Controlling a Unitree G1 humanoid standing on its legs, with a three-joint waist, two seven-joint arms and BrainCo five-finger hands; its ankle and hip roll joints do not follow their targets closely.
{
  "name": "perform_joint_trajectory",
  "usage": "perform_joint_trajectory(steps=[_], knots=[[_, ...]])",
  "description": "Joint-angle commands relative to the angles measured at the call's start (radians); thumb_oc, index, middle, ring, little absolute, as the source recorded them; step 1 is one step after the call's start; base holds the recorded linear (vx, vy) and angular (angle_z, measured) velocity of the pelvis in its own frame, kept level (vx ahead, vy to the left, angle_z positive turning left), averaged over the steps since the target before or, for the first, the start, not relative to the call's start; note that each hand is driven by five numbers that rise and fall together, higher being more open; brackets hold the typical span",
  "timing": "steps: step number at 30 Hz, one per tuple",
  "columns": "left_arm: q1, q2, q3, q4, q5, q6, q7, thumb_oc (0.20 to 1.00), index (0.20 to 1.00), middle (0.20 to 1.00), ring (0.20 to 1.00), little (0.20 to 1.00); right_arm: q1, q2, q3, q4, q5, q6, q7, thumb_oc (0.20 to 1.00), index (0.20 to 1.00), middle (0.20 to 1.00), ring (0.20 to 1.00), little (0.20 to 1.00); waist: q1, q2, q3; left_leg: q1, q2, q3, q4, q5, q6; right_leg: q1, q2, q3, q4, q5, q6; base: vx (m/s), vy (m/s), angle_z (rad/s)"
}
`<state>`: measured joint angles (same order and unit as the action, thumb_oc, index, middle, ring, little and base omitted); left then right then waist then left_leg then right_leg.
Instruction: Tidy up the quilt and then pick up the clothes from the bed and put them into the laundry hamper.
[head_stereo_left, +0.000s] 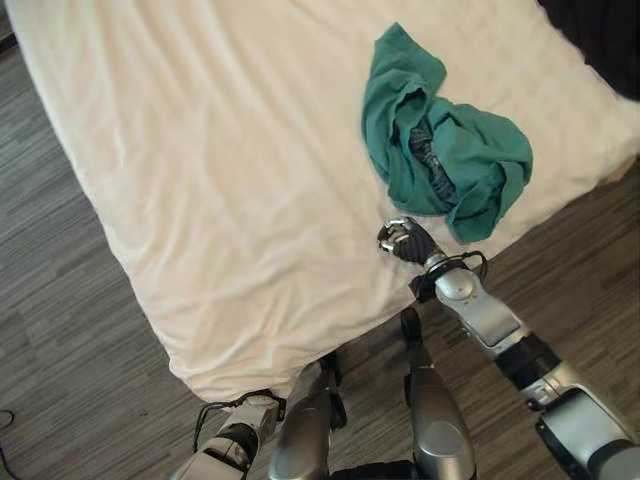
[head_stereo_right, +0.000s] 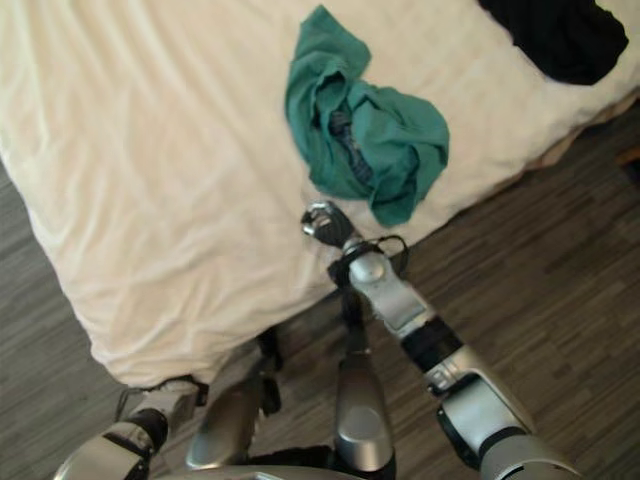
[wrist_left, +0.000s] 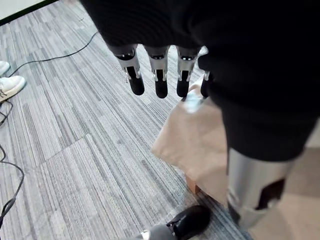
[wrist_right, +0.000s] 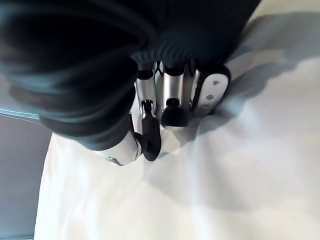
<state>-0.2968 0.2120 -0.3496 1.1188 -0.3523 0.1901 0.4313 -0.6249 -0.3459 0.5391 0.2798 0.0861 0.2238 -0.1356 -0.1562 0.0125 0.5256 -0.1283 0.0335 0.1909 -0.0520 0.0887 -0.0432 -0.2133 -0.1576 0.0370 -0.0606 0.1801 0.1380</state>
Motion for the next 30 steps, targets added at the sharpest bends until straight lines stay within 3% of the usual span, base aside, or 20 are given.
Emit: perform_joint_trajectory(steps=[1, 2, 4, 5, 6, 7, 9, 16, 18, 20, 21, 22, 23, 27, 30], knots=[[-0.102, -0.041, -0.022, 0.058, -0.074, -0.021, -0.007, 1.000, 1.000, 1.000, 1.000, 1.000, 0.043, 0.022, 0.087, 0.380, -0.020, 0.072, -0.039, 0.200, 0.200, 0.200, 0.200, 0.200, 0.034, 0.014, -0.006, -0.149, 0.002, -0.054, 0.161, -0.107, 0.003, -0.093, -0.072, 0.016, 0.114, -0.091, 0.049, 0.00, 0.000, 0.00], [-0.108, -0.043, -0.019, 0.068, -0.088, -0.020, -0.009, 1.000, 1.000, 1.000, 1.000, 1.000, 0.043, 0.025, 0.081, 0.441, -0.008, 0.104, -0.074, 0.200, 0.200, 0.200, 0.200, 0.200, 0.035, 0.019, -0.006, -0.165, 0.001, -0.053, 0.165, -0.106, 0.002, -0.108, -0.072, 0.015, 0.119, -0.092, 0.045, -0.03, -0.010, 0.02], [-0.109, -0.048, -0.011, 0.097, -0.086, -0.037, -0.033, 1.000, 1.000, 1.000, 1.000, 1.000, 0.058, 0.018, 0.027, 0.654, 0.086, 0.069, -0.165, 0.200, 0.200, 0.200, 0.200, 0.200, 0.040, 0.031, -0.006, -0.192, -0.003, -0.060, 0.168, -0.104, 0.002, -0.123, -0.072, 0.006, 0.124, -0.100, 0.036, -0.05, -0.019, 0.06], [-0.102, -0.049, -0.008, 0.114, -0.070, -0.054, -0.051, 1.000, 1.000, 1.000, 1.000, 1.000, 0.078, 0.002, -0.031, 0.737, 0.172, 0.099, -0.222, 0.200, 0.200, 0.200, 0.200, 0.200, 0.044, 0.036, -0.006, -0.199, -0.006, -0.066, 0.169, -0.103, 0.002, -0.123, -0.071, -0.001, 0.124, -0.104, 0.030, -0.06, -0.020, 0.09], [-0.094, -0.048, -0.001, 0.123, -0.053, -0.067, -0.063, 1.000, 1.000, 1.000, 1.000, 1.000, 0.096, -0.014, -0.070, 0.789, 0.213, 0.084, -0.233, 0.200, 0.200, 0.200, 0.200, 0.200, 0.046, 0.037, -0.006, -0.197, -0.008, -0.070, 0.170, -0.104, 0.003, -0.119, -0.072, -0.005, 0.123, -0.104, 0.029, -0.07, -0.013, 0.10], [-0.072, -0.045, 0.010, 0.129, -0.022, -0.091, -0.080, 1.000, 1.000, 1.000, 1.000, 1.000, 0.148, -0.049, -0.156, 0.847, 0.256, 0.126, -0.254, 0.200, 0.200, 0.200, 0.200, 0.200, 0.047, 0.038, -0.006, -0.184, -0.011, -0.075, 0.168, -0.106, 0.004, -0.102, -0.072, -0.010, 0.114, -0.103, 0.028, -0.05, 0.000, 0.11], [-0.038, -0.035, 0.024, 0.123, 0.019, -0.122, -0.086, 1.000, 1.000, 1.000, 1.000, 1.000, 0.233, -0.092, -0.229, 0.890, 0.236, 0.169, -0.249, 0.200, 0.200, 0.200, 0.200, 0.200, 0.044, 0.033, -0.006, -0.155, -0.015, -0.073, 0.167, -0.114, 0.006, -0.072, -0.074, -0.007, 0.097, -0.096, 0.032, -0.06, 0.015, 0.18], [0.040, 0.017, 0.052, 0.079, 0.196, -0.158, -0.122, 1.000, 1.000, 1.000, 1.000, 1.000, 0.497, -0.155, -0.437, 0.974, 0.196, 0.154, -0.151, 0.200, 0.200, 0.200, 0.200, 0.200, -0.008, -0.019, -0.015, -0.017, -0.007, -0.009, 0.184, -0.159, 0.015, 0.036, -0.071, 0.020, 0.043, -0.056, 0.057, 0.01, 0.075, 0.07], [0.066, 0.026, 0.049, 0.073, 0.225, -0.155, -0.124, 1.000, 1.000, 1.000, 1.000, 1.000, 0.526, -0.148, -0.474, 0.982, 0.176, 0.139, -0.116, 0.200, 0.200, 0.200, 0.200, 0.200, -0.012, -0.031, -0.042, 0.025, 0.009, 0.036, 0.166, -0.161, 0.012, 0.053, -0.076, -0.006, 0.026, -0.042, 0.075, 0.10, 0.059, -0.36], [0.095, 0.037, 0.058, 0.070, 0.212, -0.148, -0.106, 1.000, 1.000, 1.000, 1.000, 1.000, 0.538, -0.118, -0.490, 0.989, 0.150, 0.116, -0.083, 0.200, 0.200, 0.200, 0.200, 0.200, -0.001, -0.046, -0.074, 0.064, 0.037, 0.110, 0.161, -0.171, 0.013, 0.050, -0.091, -0.082, 0.046, -0.037, 0.097, 0.09, 0.019, -0.80], [0.108, 0.044, 0.068, 0.070, 0.203, -0.143, -0.092, 1.000, 1.000, 1.000, 1.000, 1.000, 0.541, -0.094, -0.487, 0.990, 0.154, 0.115, -0.066, 0.200, 0.200, 0.200, 0.200, 0.200, 0.008, -0.047, -0.091, 0.093, 0.057, 0.142, 0.166, -0.204, 0.013, 0.054, -0.099, -0.134, 0.076, -0.055, 0.112, 0.06, -0.029, -1.46], [0.117, 0.048, 0.077, 0.067, 0.197, -0.137, -0.083, 1.000, 1.000, 1.000, 1.000, 1.000, 0.544, -0.077, -0.486, 0.987, 0.162, 0.121, -0.059, 0.404, 0.404, 0.404, 0.404, 0.404, 0.014, -0.050, -0.104, 0.102, 0.073, 0.176, 0.172, -0.207, 0.014, 0.054, -0.110, -0.173, 0.107, -0.062, 0.113, 0.03, -0.051, -1.71], [0.123, 0.049, 0.084, 0.066, 0.193, -0.133, -0.075, 1.000, 1.000, 1.000, 1.000, 1.000, 0.545, -0.065, -0.486, 0.987, 0.170, 0.129, -0.043, 1.000, 1.000, 1.000, 1.000, 1.000, 0.019, -0.050, -0.113, 0.107, 0.083, 0.200, 0.175, -0.207, 0.015, 0.056, -0.118, -0.200, 0.127, -0.069, 0.111, -0.05, -0.062, -1.78], [0.140, 0.029, 0.108, 0.080, 0.159, -0.068, -0.038, 1.000, 1.000, 1.000, 1.000, 1.000, 0.539, 0.013, -0.453, 1.030, 0.095, 0.096, -0.026, 1.000, 1.000, 1.000, 1.000, 1.000, 0.076, -0.035, -0.189, 0.131, 0.138, 0.324, 0.199, -0.183, 0.022, 0.151, -0.170, -0.386, 0.244, -0.143, 0.067, -0.01, -0.144, -2.14], [0.142, 0.020, 0.111, 0.097, 0.164, -0.045, -0.026, 1.000, 1.000, 1.000, 1.000, 1.000, 0.531, 0.018, -0.441, 1.044, 0.108, 0.072, -0.031, 1.000, 1.000, 1.000, 1.000, 1.000, 0.094, -0.033, -0.219, 0.120, 0.152, 0.336, 0.219, -0.177, 0.022, 0.214, -0.153, -0.419, 0.232, -0.177, 0.053, 0.06, -0.261, -1.28]])
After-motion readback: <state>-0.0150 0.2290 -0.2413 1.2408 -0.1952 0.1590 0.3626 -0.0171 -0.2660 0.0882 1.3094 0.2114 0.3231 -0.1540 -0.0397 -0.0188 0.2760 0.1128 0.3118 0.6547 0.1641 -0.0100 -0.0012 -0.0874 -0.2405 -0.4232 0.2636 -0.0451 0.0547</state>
